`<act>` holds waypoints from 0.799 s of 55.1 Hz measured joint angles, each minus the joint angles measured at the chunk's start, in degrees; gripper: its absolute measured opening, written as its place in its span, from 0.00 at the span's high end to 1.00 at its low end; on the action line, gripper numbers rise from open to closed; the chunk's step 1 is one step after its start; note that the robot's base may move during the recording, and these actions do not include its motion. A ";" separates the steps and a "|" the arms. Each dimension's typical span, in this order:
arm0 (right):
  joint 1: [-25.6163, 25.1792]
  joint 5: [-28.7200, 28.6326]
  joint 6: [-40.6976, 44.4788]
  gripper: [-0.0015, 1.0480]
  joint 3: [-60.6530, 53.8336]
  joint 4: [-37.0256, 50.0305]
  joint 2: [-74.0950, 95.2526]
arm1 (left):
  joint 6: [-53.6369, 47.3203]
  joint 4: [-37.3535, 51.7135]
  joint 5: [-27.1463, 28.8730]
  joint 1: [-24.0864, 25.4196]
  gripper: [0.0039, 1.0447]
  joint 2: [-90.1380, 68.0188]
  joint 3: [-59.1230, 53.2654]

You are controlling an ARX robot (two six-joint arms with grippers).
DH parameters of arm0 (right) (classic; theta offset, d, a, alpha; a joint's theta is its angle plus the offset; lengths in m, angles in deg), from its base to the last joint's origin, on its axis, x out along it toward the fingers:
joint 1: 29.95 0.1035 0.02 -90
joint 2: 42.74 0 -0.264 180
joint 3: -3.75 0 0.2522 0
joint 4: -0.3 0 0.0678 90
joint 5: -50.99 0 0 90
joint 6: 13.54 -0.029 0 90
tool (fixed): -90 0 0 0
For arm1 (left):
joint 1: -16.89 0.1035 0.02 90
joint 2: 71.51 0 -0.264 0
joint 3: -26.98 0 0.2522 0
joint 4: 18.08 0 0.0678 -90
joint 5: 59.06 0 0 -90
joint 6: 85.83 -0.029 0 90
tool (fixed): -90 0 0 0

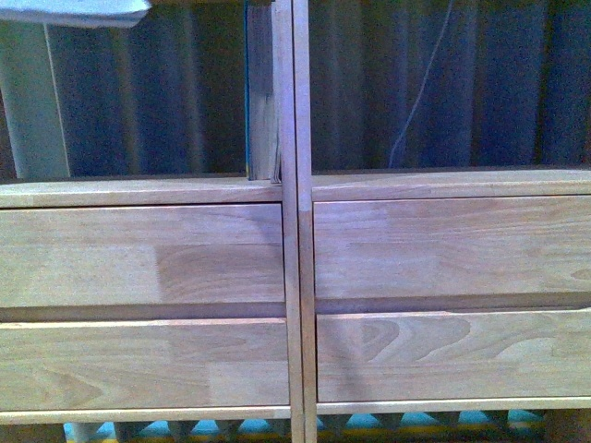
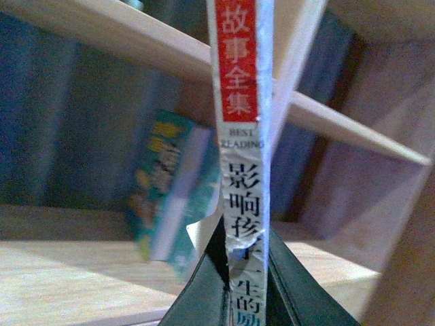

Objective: Organize books on shelf

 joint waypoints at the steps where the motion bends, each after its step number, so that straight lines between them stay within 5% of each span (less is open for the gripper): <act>1: -0.31 0.13 1.14 0.07 0.07 -0.63 -0.28 | -1.79 0.24 0.59 0.09 0.94 -0.37 0.13; 18: -4.20 -0.68 25.59 0.07 0.48 -4.79 -13.66 | -23.67 -3.08 7.15 -2.36 0.94 -14.12 9.64; 44: -3.61 -1.75 45.88 0.07 -10.05 -5.07 -29.09 | -31.78 -7.63 11.17 -9.16 0.94 -31.71 29.24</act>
